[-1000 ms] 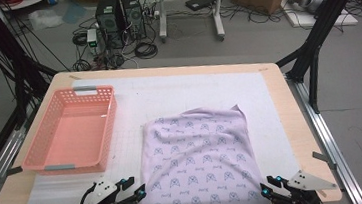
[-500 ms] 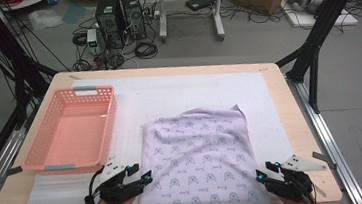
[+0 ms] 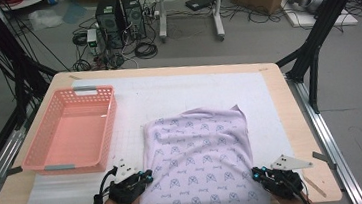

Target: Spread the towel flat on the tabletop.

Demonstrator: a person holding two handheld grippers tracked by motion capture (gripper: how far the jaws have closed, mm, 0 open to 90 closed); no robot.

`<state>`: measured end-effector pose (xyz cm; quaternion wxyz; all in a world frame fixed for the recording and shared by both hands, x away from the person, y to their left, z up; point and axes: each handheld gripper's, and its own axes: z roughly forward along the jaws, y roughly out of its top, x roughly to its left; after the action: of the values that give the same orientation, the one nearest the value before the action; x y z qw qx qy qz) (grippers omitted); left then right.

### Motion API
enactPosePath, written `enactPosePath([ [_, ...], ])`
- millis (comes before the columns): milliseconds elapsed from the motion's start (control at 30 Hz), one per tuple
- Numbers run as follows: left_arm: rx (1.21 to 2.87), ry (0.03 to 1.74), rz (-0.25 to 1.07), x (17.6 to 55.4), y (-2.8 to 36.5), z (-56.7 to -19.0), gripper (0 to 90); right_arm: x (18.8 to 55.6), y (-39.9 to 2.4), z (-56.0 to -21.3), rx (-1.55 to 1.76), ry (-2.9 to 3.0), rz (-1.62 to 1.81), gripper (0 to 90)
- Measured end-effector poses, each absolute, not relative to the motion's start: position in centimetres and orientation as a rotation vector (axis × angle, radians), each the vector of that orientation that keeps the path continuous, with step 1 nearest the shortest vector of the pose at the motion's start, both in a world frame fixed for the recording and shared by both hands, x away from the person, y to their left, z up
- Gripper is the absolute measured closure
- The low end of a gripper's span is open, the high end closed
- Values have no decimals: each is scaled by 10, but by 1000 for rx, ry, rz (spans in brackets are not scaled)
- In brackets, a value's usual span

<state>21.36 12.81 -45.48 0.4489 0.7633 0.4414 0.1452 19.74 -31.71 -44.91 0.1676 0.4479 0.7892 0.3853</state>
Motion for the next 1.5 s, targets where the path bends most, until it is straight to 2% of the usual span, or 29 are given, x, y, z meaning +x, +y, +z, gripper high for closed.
enactPosePath([
  [600,1805,1033,277,184,145,-449,871,178,-325,-444,1258,2253,1140,845],
  [700,1792,1039,278,184,145,-448,862,178,-324,-444,1258,2249,1138,811],
  [767,1796,1036,279,184,146,-448,855,179,-326,-445,1263,2246,1136,762],
  [800,1791,1039,276,184,147,-448,847,179,-326,-445,1270,2241,1140,702],
  [833,1788,1037,276,184,148,-448,828,178,-327,-445,1290,2230,1143,654],
  [867,1779,1042,282,184,149,-448,770,179,-329,-444,1293,2217,1151,619],
  [933,1767,1054,279,188,150,-447,623,179,-331,-442,1306,2186,1176,584],
  [1000,1750,1065,286,191,151,-447,533,180,-331,-440,1312,2163,1186,556],
  [1133,1743,1046,287,194,149,-446,481,181,-329,-441,1305,2162,1178,516],
  [1500,1769,1030,308,195,148,-452,458,180,-330,-444,1288,2168,1159,471],
])
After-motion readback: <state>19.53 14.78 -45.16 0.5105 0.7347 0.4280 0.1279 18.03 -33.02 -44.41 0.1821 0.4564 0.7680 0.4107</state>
